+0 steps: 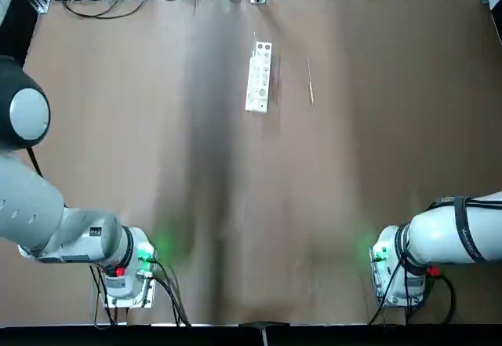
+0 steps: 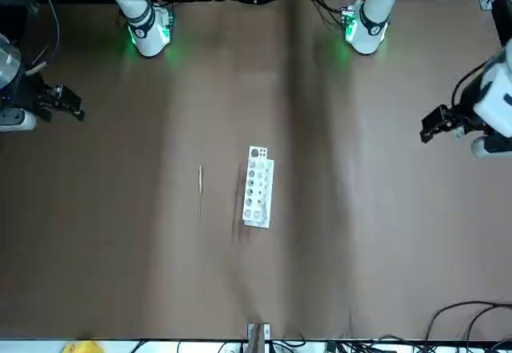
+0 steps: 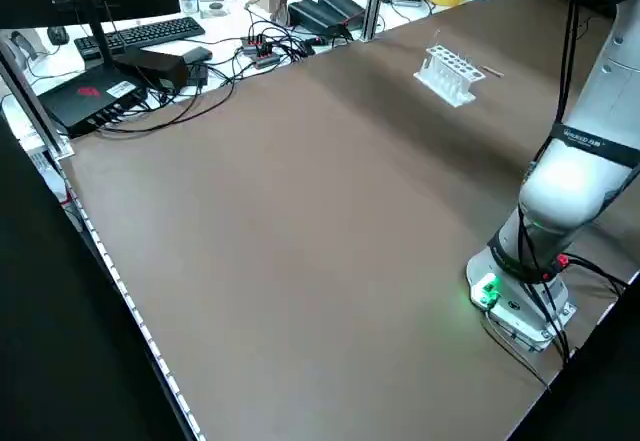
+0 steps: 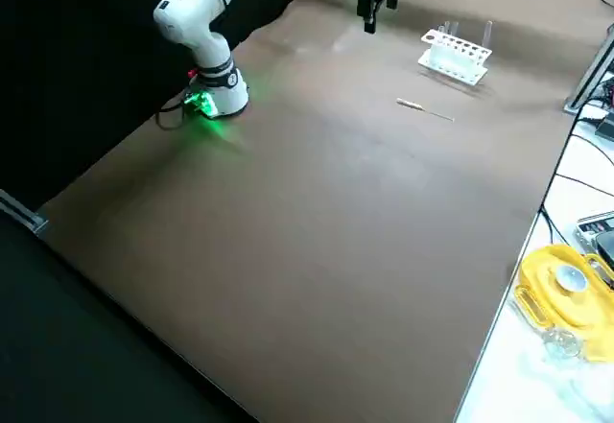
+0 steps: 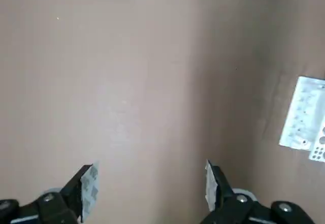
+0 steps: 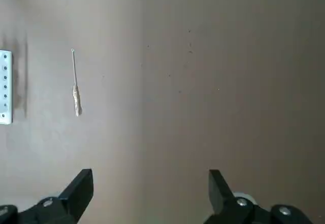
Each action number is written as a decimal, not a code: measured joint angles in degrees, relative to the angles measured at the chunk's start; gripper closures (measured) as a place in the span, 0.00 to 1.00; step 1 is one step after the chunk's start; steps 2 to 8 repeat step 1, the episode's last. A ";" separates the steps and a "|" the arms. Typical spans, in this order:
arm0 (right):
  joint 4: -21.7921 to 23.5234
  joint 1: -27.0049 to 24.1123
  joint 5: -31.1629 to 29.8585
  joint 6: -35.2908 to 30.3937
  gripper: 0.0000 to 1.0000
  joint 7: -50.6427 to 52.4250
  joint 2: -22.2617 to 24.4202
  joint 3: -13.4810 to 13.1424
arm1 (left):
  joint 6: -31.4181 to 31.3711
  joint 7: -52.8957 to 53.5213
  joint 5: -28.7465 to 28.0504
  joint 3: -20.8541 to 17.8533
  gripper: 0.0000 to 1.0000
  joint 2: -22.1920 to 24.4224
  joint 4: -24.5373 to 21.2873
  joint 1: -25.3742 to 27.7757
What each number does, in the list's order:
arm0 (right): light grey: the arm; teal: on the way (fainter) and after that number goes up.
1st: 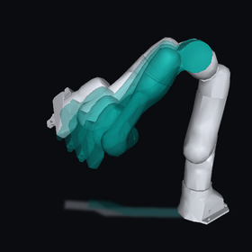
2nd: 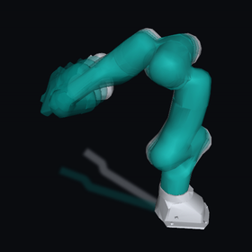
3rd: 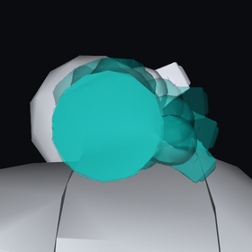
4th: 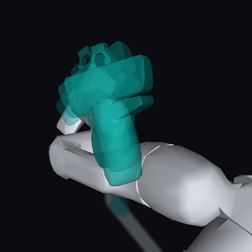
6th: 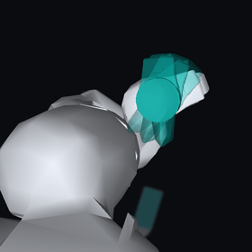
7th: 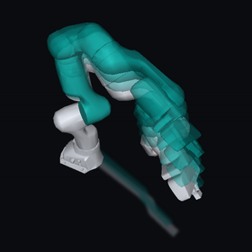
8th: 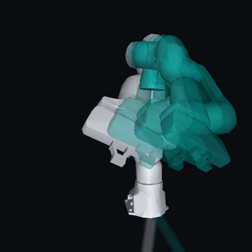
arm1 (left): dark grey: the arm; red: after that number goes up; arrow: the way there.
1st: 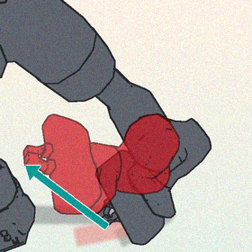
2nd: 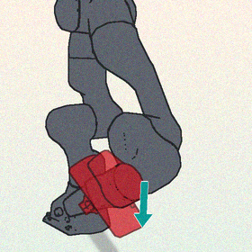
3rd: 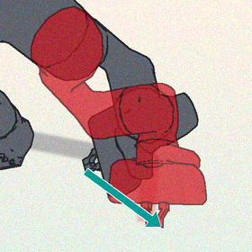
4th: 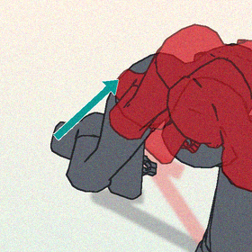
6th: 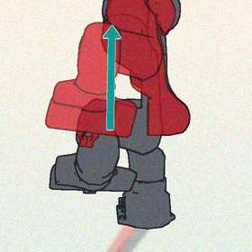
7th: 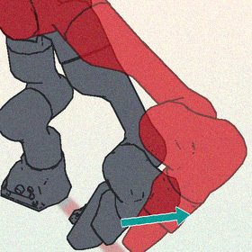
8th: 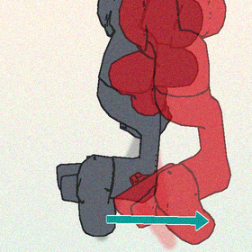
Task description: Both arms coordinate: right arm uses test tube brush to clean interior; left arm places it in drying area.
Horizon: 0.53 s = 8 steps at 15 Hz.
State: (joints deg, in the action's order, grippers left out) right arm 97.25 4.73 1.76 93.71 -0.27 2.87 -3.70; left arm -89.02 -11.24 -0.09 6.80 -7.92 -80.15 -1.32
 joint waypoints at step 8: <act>0.00 0.00 0.00 0.03 0.00 0.00 0.00 0.04 | -0.01 -0.04 -0.97 0.37 0.01 0.22 -0.05 -0.94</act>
